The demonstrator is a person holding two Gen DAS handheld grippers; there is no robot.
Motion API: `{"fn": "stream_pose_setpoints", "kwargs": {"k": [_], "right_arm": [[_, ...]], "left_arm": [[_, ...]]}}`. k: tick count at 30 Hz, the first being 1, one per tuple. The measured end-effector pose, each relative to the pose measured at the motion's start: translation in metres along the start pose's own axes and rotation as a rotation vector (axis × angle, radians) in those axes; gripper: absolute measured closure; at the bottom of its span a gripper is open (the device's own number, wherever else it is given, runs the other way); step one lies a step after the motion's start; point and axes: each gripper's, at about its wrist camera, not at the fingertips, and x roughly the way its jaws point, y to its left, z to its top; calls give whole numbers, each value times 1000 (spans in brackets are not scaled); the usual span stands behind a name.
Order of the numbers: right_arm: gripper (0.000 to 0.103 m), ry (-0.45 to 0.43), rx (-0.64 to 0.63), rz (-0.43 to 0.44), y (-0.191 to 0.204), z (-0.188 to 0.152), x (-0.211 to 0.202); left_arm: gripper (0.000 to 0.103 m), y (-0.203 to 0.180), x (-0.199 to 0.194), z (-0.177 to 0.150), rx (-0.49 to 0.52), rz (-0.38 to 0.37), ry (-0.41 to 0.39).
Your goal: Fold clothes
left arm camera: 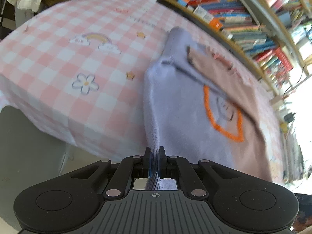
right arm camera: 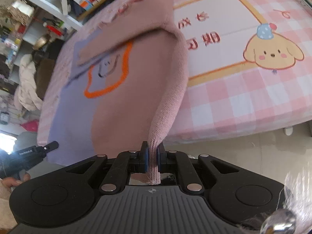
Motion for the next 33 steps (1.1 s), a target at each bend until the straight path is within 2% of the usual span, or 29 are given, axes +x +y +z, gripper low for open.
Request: {"fn": "stream_pose_setpoints", "kwargs": {"k": [6, 11, 13, 20, 33], "right_arm": [[95, -179, 52, 98, 6, 31, -26], [95, -353, 164, 176, 14, 71, -38], [95, -409, 180, 197, 20, 88, -40], [95, -476, 148, 181, 36, 142, -37], [95, -419, 191, 10, 21, 215, 41]], "left_arm": [[99, -13, -10, 31, -71, -104, -150], [99, -34, -15, 70, -137, -221, -296], [99, -42, -13, 86, -138, -246, -324], [99, -58, 12, 135, -86, -221, -351], [98, -60, 114, 183, -37, -89, -222]]}}
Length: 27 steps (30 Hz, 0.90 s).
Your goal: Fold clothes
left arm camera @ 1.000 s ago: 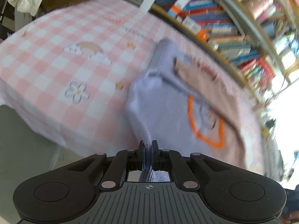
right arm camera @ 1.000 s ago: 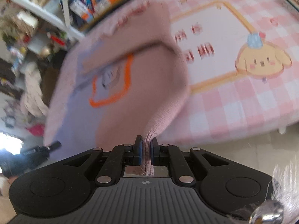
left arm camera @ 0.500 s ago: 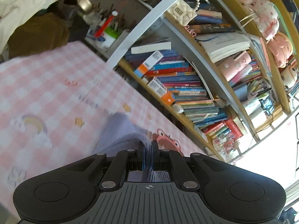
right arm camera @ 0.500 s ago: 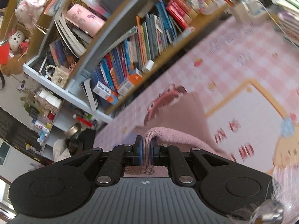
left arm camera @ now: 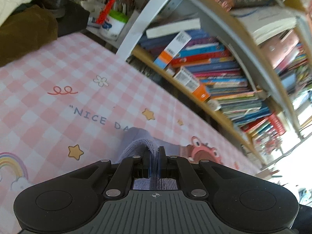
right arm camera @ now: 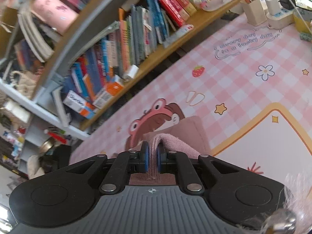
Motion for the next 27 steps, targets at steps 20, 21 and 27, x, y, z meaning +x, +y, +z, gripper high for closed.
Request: {"fn": "stream_pose_setpoints", "kwargs": {"k": [20, 21, 27], "right_arm": [[49, -71, -335, -233, 21, 7, 33], [50, -59, -401, -259, 23, 3, 40], [65, 6, -537, -325, 20, -6, 85]], "left_arm": [[44, -9, 13, 10, 336, 21, -6], [44, -10, 18, 9, 356, 31, -2], [50, -33, 52, 2, 541, 65, -1]]}}
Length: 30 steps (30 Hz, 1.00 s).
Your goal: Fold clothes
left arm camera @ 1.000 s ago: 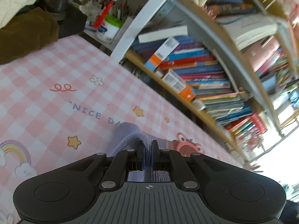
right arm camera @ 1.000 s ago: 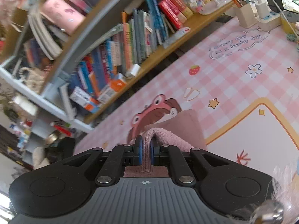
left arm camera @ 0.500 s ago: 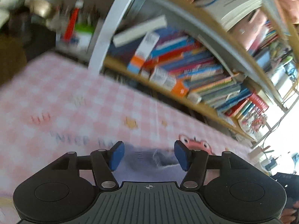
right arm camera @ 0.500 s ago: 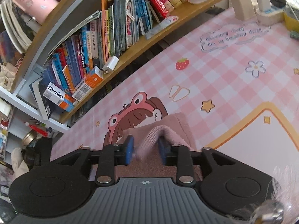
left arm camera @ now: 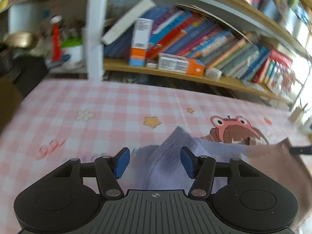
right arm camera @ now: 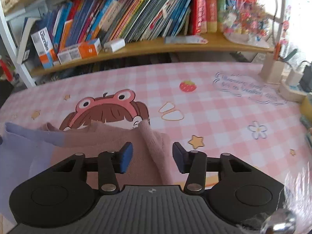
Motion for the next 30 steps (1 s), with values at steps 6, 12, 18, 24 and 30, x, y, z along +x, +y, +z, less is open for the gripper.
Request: {"fn": "stream_pose_setpoints", "kwargs": {"k": [6, 12, 18, 24, 30], "right_arm": [[99, -42, 64, 52, -9, 7, -6], [99, 30, 96, 11, -21, -1, 22], [97, 45, 91, 30, -23, -2, 27], [67, 24, 113, 31, -26, -3, 1], [67, 8, 128, 62, -31, -31, -38]], "left_arm": [[100, 22, 12, 4, -125, -16, 30], [98, 27, 34, -10, -141, 20, 80], [91, 26, 31, -12, -143, 31, 60], [86, 25, -6, -6, -153, 37, -42], [86, 28, -60, -25, -225, 36, -87]]}}
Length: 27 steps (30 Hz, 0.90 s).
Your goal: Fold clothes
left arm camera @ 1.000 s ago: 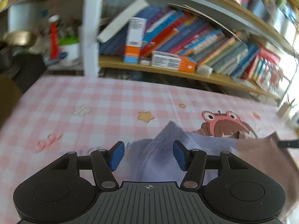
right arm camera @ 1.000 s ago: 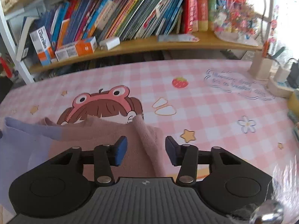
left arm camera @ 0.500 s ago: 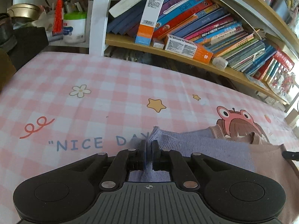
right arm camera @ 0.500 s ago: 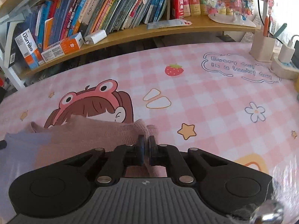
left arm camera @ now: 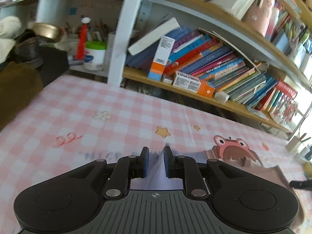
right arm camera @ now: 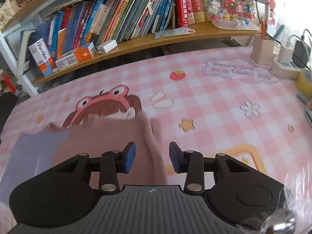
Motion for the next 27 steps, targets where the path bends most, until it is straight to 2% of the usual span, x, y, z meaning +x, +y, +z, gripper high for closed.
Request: {"fn": "stream_pose_setpoints", "kwargs": {"k": [2, 3, 5, 6, 7, 12, 15, 16, 17, 18, 21, 27], "right_arm": [[67, 2, 3, 6, -3, -12, -11], [67, 3, 5, 9, -5, -18, -17], [67, 4, 11, 14, -7, -29, -28], [67, 2, 15, 16, -8, -34, -32], [67, 1, 19, 18, -10, -39, -37], [67, 25, 17, 42, -12, -61, -47], [72, 49, -3, 61, -14, -67, -46], [78, 59, -16, 64, -15, -69, -44], [90, 69, -30, 58, -16, -69, -40], [91, 74, -25, 59, -18, -69, -38], [93, 82, 7, 68, -27, -66, -33], [93, 79, -58, 64, -23, -69, -31]], "left_arm": [[84, 2, -12, -12, -18, 6, 16], [78, 2, -17, -17, -25, 11, 27], [64, 2, -24, -29, -36, 30, 52], [51, 1, -28, -35, -41, 40, 65], [45, 1, -30, -41, -44, 46, 75], [46, -4, -39, -67, -70, 59, 110], [52, -3, -35, -77, -77, 64, 128], [73, -2, -32, -80, -79, 75, 133], [83, 1, -29, -82, -82, 88, 135], [88, 6, -27, -83, -113, 85, 136], [87, 13, -23, -84, -180, 81, 142], [82, 2, -22, -83, -118, 124, 140]]}}
